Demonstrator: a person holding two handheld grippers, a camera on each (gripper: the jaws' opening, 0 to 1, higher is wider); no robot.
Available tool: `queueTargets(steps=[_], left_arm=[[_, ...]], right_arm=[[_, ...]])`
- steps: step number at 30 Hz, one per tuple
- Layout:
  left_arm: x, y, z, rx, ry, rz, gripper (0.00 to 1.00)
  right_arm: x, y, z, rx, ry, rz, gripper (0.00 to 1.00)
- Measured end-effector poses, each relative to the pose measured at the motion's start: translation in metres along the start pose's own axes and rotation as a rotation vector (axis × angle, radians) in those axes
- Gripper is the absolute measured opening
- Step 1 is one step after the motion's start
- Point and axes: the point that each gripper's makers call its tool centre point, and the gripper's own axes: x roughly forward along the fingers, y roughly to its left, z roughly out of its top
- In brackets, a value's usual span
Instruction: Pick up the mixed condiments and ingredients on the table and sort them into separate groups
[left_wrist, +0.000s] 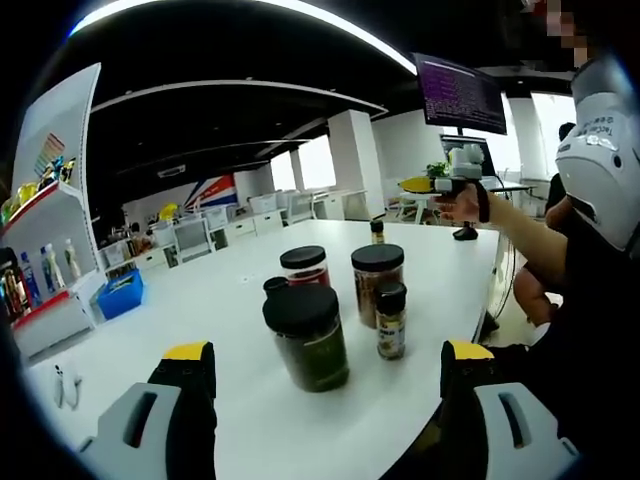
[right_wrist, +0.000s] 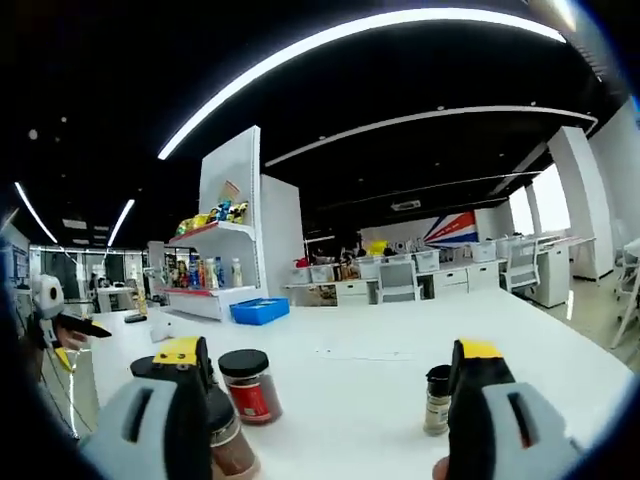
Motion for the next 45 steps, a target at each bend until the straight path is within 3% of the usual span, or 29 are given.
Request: queueTargets(steps=[4,14,25,34,42,45], left_arm=[[0.003,0.001,0.001,-0.004,-0.004,-0.005,0.92],[0.016,-0.004,0.006,-0.022,-0.033,-0.037,0.93],[0.020,-0.011,0.011,-0.039,-0.058,-0.065,0.95],[0.023,-0.013,0.017,-0.049,-0.082,-0.069,0.95],[0.054,0.014,0.010,-0.037,-0.109,0.043,0.94],[0.061,0.020,0.025,-0.109,-0.224,0.066,0.90]], right_arm=[[-0.026,0.014,-0.009,-0.025,0.030,0.002,0.97],[-0.064,0.033,-0.030,-0.088,0.099,0.012,0.97],[-0.077,0.016,-0.066,-0.023,0.159,-0.019,0.96],[-0.076,0.017,-0.061,-0.035,0.149,-0.016,0.94],[-0.075,0.022,-0.067,-0.049,0.173,-0.008,0.93],[-0.076,0.021,-0.068,-0.049,0.177,-0.013,0.93]])
